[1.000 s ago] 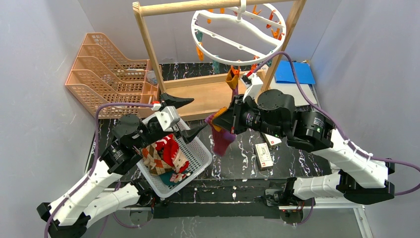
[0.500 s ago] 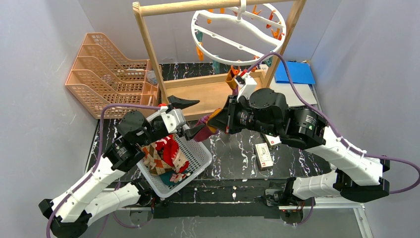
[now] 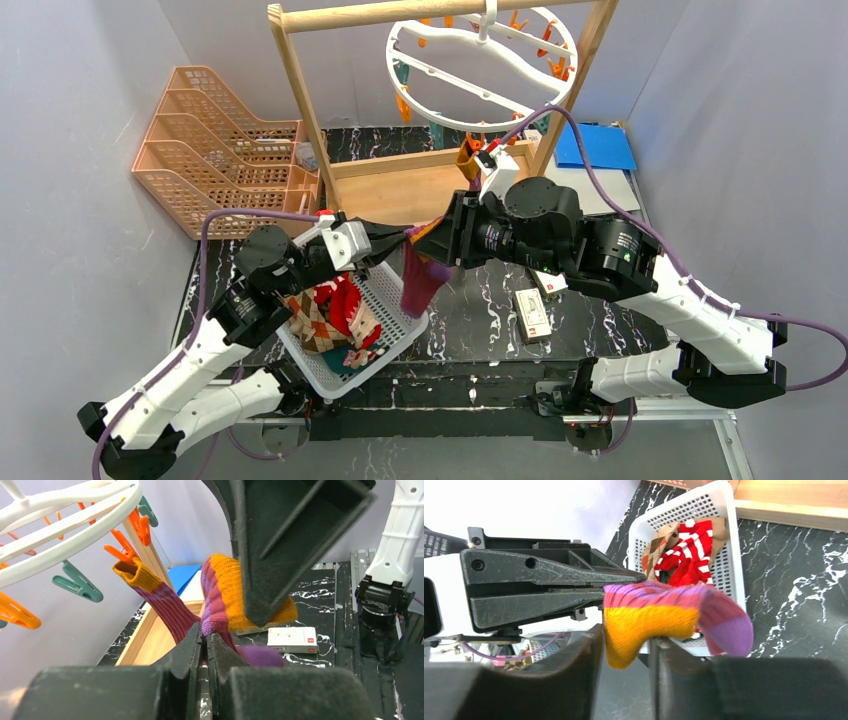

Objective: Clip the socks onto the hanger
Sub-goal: Pick up the sock from the bin.

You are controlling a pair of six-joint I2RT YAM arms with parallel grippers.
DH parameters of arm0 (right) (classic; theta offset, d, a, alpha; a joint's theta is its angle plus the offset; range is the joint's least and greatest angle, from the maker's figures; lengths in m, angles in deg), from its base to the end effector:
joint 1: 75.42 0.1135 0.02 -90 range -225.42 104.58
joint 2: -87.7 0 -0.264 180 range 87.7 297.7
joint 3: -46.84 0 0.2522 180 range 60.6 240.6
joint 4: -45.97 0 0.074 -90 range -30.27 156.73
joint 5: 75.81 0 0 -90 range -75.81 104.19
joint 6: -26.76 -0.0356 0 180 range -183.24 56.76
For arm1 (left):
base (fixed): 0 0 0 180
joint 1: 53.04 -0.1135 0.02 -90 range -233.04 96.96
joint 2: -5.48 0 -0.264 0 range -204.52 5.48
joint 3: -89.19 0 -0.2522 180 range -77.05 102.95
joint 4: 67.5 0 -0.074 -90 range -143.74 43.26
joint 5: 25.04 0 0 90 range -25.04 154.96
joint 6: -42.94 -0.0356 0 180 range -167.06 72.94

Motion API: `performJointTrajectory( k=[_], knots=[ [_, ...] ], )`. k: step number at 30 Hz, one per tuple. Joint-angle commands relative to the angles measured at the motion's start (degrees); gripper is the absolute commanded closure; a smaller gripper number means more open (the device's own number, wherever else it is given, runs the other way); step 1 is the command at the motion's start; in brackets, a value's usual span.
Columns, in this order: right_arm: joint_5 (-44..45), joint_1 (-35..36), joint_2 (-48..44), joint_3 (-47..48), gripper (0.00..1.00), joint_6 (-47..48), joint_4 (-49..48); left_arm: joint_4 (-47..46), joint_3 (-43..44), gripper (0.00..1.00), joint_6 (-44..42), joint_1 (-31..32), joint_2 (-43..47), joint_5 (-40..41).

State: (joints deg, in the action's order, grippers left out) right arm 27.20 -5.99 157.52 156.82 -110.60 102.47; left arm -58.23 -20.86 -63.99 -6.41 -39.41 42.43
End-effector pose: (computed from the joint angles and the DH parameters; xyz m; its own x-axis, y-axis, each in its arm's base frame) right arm 0.0869 0.2087 0.4934 -0.6822 0.2222 -0.6966 -0.4938 0.5627 0.6630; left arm 0.1029 -0.1288 0.4357 0.4480 -0.0826 -0.8902 0.8302 0.4080 0.3800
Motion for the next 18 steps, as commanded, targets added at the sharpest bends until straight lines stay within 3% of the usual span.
performJointTrajectory(
  k=[1, 3, 6, 11, 14, 18],
  knots=[
    [-0.22, -0.09, -1.63, 0.20, 0.43, 1.44, -3.71, -3.31, -1.23, 1.00, 3.84, 0.13, 1.80, 3.05],
    [0.52, -0.08, -3.64, -1.40, 0.33, 2.80, -5.44, -4.66, -2.58, 1.00, 7.35, 0.13, 2.77, 5.45],
    [1.21, -0.08, -8.29, -6.52, 0.28, 6.99, -11.80, -9.00, -6.25, 1.00, 15.10, 0.13, 5.13, 9.21],
    [1.28, -0.07, -18.33, -18.42, 0.30, 14.61, -25.04, -13.57, -9.91, 1.00, 34.00, 0.14, 9.19, 15.96],
    [1.39, -0.08, -23.17, -24.81, 0.36, 16.61, -32.22, -15.57, -11.20, 1.00, 44.35, 0.13, 9.68, 16.85],
    [-0.38, -0.08, -23.06, -27.20, 0.40, 20.63, -34.48, -17.84, -11.75, 1.00, 57.63, 0.13, 8.09, 18.06]
  ],
)
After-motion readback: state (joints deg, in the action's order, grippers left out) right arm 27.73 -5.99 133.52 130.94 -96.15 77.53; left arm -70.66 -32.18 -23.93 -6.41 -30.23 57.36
